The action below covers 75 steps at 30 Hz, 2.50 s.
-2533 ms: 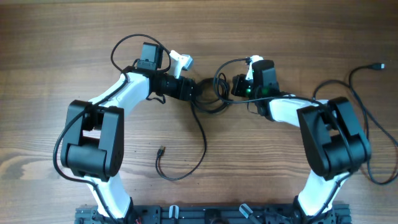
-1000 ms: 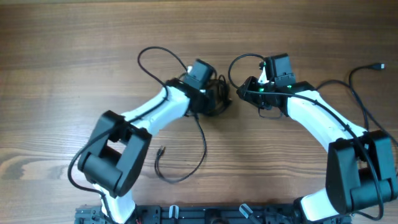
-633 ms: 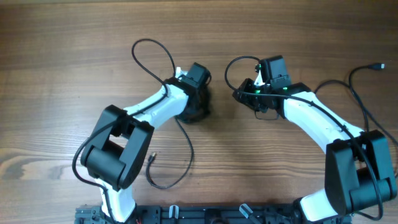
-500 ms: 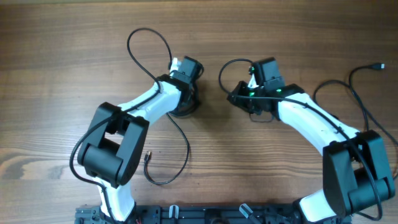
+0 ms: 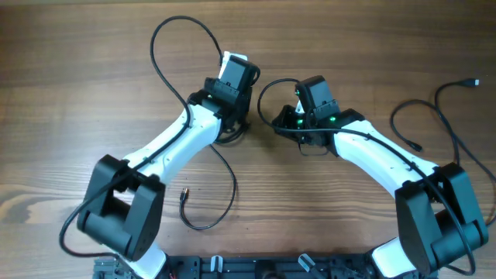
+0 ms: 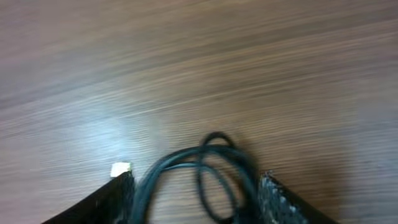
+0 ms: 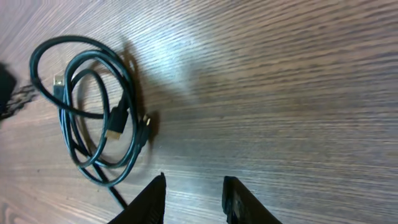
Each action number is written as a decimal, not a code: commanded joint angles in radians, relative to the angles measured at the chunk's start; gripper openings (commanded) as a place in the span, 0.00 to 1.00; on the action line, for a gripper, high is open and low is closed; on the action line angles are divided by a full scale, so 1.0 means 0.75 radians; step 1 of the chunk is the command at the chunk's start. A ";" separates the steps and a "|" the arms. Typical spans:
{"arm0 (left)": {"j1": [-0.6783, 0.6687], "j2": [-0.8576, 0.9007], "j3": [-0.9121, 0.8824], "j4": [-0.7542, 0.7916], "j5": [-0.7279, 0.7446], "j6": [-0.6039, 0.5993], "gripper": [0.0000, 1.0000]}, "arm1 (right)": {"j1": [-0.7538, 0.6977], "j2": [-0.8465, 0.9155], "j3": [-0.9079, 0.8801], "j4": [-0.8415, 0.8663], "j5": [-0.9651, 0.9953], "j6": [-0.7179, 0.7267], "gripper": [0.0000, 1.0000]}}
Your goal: Untangle cables
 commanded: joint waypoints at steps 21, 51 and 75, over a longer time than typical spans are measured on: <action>0.171 -0.479 0.003 -0.319 1.169 0.317 0.05 | -0.499 -0.021 -0.013 -0.111 -1.564 -0.940 0.44; 0.729 -0.113 -0.061 -0.676 2.532 0.617 0.04 | -0.021 -0.020 -0.015 1.046 -1.341 0.237 0.27; 0.649 -0.112 -0.061 -0.517 2.314 0.642 0.04 | 0.008 -0.020 -0.015 0.957 -1.155 0.278 0.33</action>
